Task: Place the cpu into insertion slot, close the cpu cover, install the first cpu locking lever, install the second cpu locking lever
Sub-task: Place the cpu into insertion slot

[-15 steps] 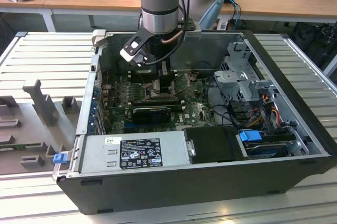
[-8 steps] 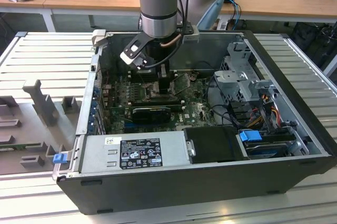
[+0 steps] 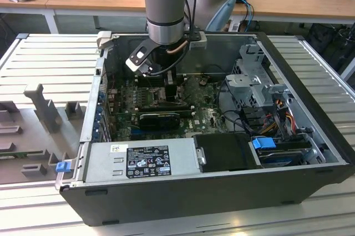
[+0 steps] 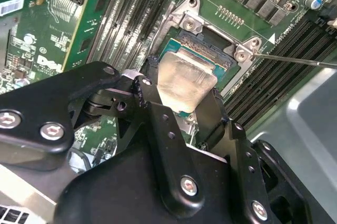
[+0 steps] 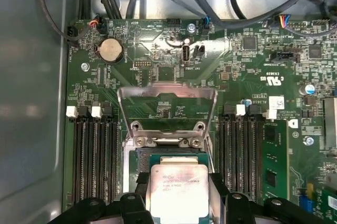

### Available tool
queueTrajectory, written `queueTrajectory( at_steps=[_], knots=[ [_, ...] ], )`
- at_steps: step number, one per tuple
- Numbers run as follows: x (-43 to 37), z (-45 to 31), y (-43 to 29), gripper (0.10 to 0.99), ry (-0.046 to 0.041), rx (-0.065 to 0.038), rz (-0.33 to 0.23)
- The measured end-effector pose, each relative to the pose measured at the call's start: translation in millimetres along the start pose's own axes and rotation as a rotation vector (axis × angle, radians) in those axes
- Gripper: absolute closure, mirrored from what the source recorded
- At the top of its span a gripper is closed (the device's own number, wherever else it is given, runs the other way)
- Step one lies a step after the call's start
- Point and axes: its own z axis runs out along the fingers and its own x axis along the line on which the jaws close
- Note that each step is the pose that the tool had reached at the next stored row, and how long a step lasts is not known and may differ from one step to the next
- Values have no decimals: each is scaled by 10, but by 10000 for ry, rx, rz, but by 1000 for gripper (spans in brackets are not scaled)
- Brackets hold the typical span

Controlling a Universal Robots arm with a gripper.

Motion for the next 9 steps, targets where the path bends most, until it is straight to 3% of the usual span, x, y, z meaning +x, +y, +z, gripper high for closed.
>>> queueTrajectory(
  at_steps=[9],
  knots=[
    [32, 60, -21, 561, -26, -5, 300]
  ],
)
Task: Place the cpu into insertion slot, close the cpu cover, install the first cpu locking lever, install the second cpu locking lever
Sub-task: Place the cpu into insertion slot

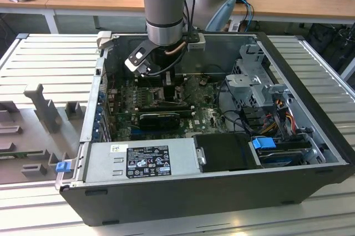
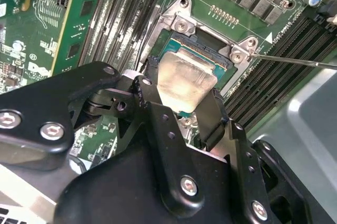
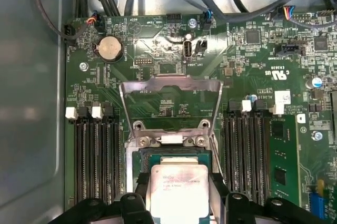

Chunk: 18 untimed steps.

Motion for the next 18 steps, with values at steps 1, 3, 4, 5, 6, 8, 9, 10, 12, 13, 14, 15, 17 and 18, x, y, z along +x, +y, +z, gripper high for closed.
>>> queueTrajectory(
  at_steps=[1, 3, 4, 5, 6, 8, 9, 10, 12, 13, 14, 15, 17, 18],
  knots=[
    [2, 11, -1, 561, 0, 0, 2],
    [9, 31, -4, 561, 2, 0, -14],
    [12, 37, -4, 561, 5, 1, -58],
    [15, 47, -4, 561, 15, 3, -173],
    [17, 49, -5, 561, 18, 4, -213],
    [21, 54, -6, 561, 21, 4, -250],
    [23, 56, -6, 561, 22, 4, -256],
    [25, 59, -6, 561, 22, 5, -256],
    [25, 61, -7, 561, 21, 5, -257],
    [27, 63, -7, 561, 23, 4, -256],
    [30, 66, -7, 561, 24, 3, -256],
    [31, 68, -7, 561, 22, 4, -257],
    [31, 68, -7, 561, 21, 5, -256],
    [31, 69, -7, 561, 22, 4, -256]
  ],
)
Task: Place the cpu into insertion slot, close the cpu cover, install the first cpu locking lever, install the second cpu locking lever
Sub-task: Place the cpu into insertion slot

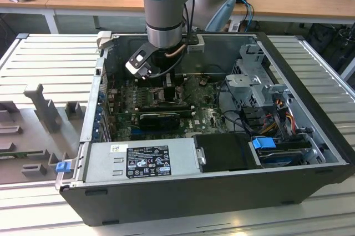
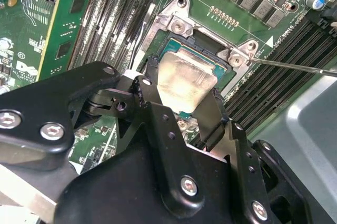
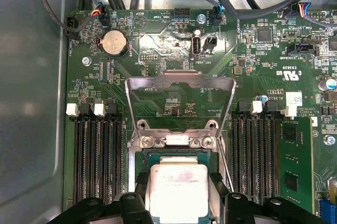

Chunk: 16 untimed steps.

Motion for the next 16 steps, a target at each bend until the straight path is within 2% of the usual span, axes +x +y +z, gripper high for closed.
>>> queueTrajectory(
  at_steps=[4, 5, 11, 13, 15, 16],
  knots=[
    [0, 0, 0, 545, 0, 0, 0],
    [0, 1, 0, 482, 3, 0, 0],
    [6, -7, 2, 482, 10, 1, 1],
    [7, -42, 5, 482, 12, 0, 1],
    [7, -72, 8, 627, 12, 0, 1],
    [8, -81, 8, 627, 12, 0, 1]
  ],
)
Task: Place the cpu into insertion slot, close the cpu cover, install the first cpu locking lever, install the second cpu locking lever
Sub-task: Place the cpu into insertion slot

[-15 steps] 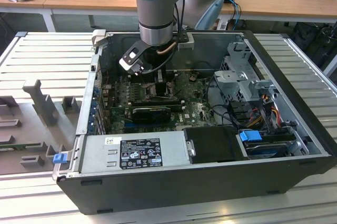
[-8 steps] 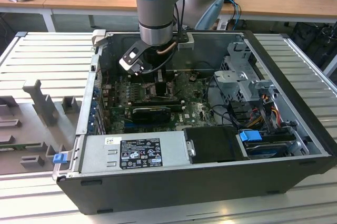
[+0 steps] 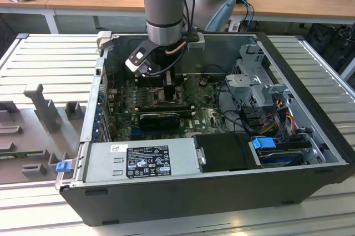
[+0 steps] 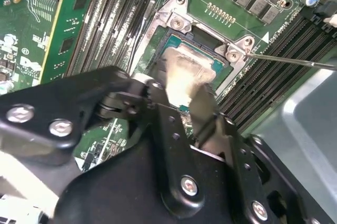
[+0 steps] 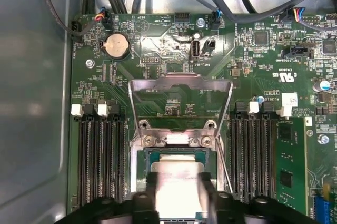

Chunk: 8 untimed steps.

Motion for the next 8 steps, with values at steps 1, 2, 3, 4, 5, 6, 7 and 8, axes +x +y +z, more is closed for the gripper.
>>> queueTrajectory(
  at_steps=[1, 2, 3, 4, 5, 6, 7, 8],
  knots=[
    [0, -8, 1, 690, -1, 0, 0],
    [0, -14, 1, 749, -1, 0, 0],
    [0, -20, 2, 808, 0, 0, 0],
    [1, -23, 2, 808, 0, 0, 0],
    [1, -25, 2, 871, 2, -1, 0],
    [0, -30, 3, 929, 0, 0, 0],
    [0, -35, 3, 929, -1, 1, 0],
    [1, -40, 3, 980, -1, 1, 0]
  ],
)
